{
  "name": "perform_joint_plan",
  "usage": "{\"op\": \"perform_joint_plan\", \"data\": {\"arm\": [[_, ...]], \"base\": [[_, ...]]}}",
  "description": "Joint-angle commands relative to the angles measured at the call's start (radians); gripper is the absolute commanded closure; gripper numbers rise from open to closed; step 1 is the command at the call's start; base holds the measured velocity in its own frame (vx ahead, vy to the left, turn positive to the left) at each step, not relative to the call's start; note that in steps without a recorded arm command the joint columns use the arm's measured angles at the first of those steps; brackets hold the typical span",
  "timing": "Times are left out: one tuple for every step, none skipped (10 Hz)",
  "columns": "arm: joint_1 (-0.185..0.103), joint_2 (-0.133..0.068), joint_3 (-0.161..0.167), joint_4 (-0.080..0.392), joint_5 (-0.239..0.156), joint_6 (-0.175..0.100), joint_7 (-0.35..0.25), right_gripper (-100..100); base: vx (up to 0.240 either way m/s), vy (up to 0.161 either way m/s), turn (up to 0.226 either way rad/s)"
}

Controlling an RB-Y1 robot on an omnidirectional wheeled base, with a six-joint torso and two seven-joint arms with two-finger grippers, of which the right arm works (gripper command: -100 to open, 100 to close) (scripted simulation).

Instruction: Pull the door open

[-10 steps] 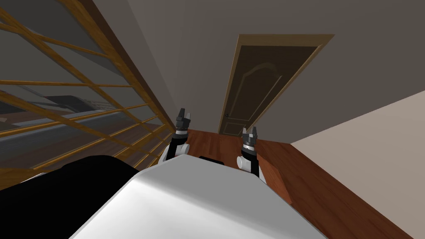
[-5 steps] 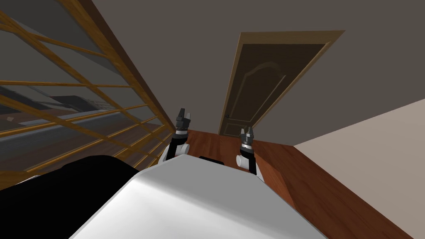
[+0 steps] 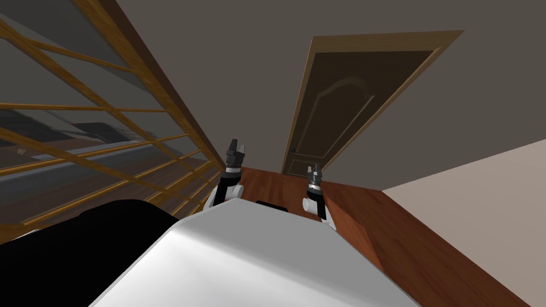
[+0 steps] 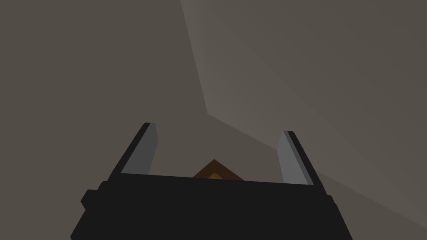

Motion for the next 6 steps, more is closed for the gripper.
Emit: {"op": "perform_joint_plan", "data": {"arm": [[-0.012, -0.001, -0.001, 0.029, 0.001, 0.002, 0.001, -100], [-0.031, -0.006, -0.005, 0.07, 0.001, -0.002, 0.001, -100], [-0.051, -0.01, -0.008, 0.106, 0.0, -0.006, 0.0, -100], [-0.051, -0.01, -0.008, 0.113, 0.0, -0.006, 0.0, -100], [-0.071, -0.014, -0.011, 0.146, 0.0, -0.01, -0.001, -100], [-0.09, -0.019, -0.014, 0.182, 0.0, -0.014, -0.002, -100]], "base": [[0.057, -0.007, 0.021], [0.058, -0.001, 0.039], [0.077, 0.0, 0.051], [0.06, -0.005, 0.015], [0.06, -0.009, 0.025], [0.08, -0.019, 0.055]]}}
